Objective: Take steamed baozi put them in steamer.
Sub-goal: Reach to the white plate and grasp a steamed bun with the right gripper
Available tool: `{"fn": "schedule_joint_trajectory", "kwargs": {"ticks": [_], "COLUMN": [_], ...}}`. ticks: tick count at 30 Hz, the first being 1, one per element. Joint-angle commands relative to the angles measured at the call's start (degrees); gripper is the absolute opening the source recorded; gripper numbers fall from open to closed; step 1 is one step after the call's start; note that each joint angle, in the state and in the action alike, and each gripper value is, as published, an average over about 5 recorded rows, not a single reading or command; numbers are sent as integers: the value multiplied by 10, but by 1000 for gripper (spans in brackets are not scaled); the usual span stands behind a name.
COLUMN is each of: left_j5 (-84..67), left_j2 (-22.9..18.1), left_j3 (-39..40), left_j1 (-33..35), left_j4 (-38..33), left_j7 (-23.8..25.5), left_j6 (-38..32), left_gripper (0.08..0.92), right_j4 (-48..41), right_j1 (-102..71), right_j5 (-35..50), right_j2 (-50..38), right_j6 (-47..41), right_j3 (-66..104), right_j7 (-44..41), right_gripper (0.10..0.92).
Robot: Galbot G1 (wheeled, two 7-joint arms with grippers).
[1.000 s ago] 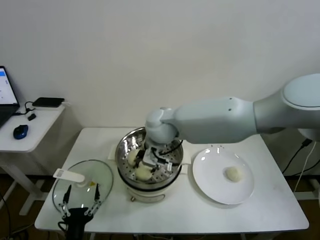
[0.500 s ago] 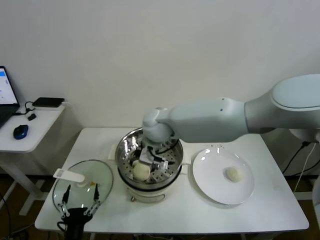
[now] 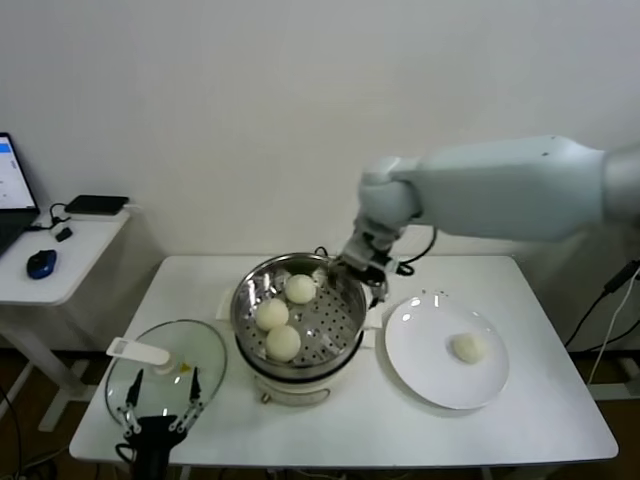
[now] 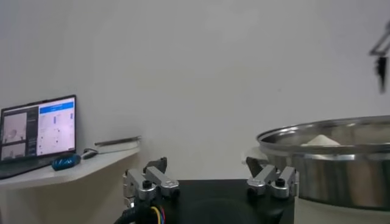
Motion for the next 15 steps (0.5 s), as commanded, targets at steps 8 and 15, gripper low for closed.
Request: {"fn": "schedule_joint_trajectory", "kwargs": {"ticks": [8, 15], "left_j5": [10, 16], "left_j2": [-28, -28], "left_j3": [3, 2], "left_j1": [1, 0], "left_j4": [6, 17], "left_j7": [0, 0], "left_j6": [-2, -1], "left_gripper": [823, 823], "right_j4": [-76, -159], "right_j1": [-150, -269], "right_j5": [-61, -136], "right_j2": [-219, -220], "right_j6": [-178, -162], "right_j3": [29, 117], "right_j7": [-58, -60], "right_gripper": [823, 823]}}
